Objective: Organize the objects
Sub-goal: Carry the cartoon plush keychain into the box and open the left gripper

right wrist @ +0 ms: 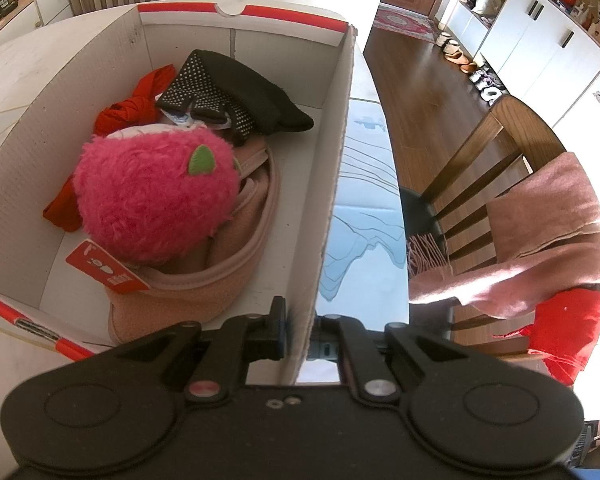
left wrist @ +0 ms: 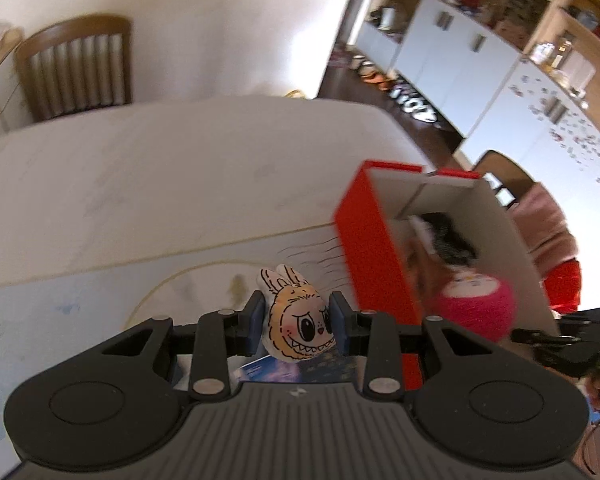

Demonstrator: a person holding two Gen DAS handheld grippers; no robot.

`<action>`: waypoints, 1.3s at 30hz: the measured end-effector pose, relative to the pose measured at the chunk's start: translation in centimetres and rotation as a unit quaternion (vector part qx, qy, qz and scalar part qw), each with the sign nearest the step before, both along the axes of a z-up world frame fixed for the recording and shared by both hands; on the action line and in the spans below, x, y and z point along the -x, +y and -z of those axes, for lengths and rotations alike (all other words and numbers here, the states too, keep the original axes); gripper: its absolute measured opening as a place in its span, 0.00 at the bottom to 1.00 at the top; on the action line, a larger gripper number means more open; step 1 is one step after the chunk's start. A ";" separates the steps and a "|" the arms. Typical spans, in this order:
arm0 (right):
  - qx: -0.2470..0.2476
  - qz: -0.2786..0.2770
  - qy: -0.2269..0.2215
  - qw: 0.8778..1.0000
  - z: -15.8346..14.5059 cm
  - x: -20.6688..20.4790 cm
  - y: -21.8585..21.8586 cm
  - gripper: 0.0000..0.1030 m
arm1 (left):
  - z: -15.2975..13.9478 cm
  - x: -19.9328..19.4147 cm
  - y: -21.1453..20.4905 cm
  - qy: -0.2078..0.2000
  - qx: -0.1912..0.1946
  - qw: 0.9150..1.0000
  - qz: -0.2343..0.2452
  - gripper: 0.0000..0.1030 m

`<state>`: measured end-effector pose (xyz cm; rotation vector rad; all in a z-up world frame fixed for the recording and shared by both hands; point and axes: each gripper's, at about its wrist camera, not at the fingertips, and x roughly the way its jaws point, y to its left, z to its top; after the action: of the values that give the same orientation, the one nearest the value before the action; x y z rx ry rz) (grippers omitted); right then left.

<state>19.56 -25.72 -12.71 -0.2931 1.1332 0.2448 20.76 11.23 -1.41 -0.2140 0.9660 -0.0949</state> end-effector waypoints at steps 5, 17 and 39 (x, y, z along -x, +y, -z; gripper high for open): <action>-0.002 -0.002 -0.001 1.000 -0.1 -0.1 0.0 0.06 | -1.7 -1.0 -3.0 -0.013 -0.001 0.999 0.042 0.32; -0.020 -0.001 -0.001 1.000 -0.1 0.0 -0.4 0.05 | -2.3 -5.3 -10.9 -0.018 -0.027 0.992 0.125 0.32; -0.030 -0.002 0.001 1.000 -0.1 0.1 -0.5 0.05 | 7.1 -12.4 -17.7 0.077 -0.155 0.972 0.157 0.32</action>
<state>19.50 -26.25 -12.58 -0.2423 1.1257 0.2827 33.14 -6.44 -8.47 0.2240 1.1497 -0.2170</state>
